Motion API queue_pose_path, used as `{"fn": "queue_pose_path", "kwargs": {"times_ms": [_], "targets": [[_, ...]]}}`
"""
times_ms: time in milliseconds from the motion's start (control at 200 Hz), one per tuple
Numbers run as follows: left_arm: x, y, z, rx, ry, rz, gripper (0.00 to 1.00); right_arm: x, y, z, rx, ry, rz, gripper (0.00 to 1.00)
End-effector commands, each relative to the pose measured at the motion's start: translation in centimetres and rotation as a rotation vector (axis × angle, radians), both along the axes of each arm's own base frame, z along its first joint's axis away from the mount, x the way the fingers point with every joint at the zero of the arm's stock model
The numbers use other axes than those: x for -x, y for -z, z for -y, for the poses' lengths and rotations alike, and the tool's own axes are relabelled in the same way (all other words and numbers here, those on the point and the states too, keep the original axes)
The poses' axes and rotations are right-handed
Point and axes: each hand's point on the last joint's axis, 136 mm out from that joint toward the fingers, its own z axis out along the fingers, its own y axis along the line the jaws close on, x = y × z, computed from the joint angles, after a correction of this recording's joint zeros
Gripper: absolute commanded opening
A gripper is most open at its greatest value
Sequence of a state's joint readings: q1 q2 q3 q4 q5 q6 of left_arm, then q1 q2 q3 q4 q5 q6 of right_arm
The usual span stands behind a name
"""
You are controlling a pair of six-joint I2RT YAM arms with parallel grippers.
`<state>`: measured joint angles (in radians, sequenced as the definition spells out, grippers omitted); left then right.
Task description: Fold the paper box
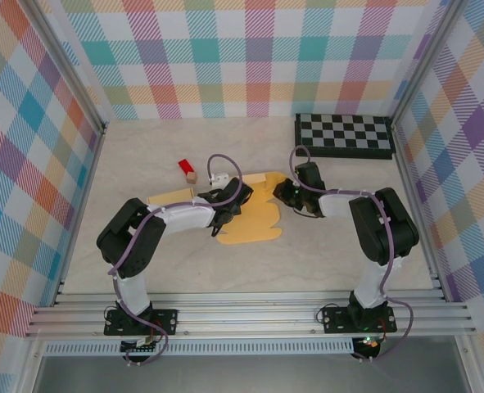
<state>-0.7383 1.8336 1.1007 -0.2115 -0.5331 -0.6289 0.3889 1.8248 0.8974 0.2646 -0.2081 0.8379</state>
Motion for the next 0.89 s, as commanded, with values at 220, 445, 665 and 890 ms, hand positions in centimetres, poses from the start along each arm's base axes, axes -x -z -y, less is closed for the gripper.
{"fn": "queue_pose_path", "kwargs": {"times_ms": [220, 445, 665, 890], "targets": [[0.8, 1.6, 1.4, 0.037, 0.021, -0.071, 0.00, 0.2, -2.1, -4.1, -0.074, -0.083, 0.034, 0.13], [1.1, 2.3, 2.0, 0.072, 0.023, -0.094, 0.00, 0.8, 0.7, -6.2, -0.065, -0.102, -0.052, 0.14], [1.3, 2.7, 2.1, 0.082, 0.022, -0.103, 0.00, 1.8, 4.4, -5.6, 0.005, -0.034, -0.169, 0.16], [1.4, 3.0, 1.8, 0.076, 0.019, -0.106, 0.00, 2.5, 5.6, -3.9, 0.098, 0.014, -0.214, 0.18]]}}
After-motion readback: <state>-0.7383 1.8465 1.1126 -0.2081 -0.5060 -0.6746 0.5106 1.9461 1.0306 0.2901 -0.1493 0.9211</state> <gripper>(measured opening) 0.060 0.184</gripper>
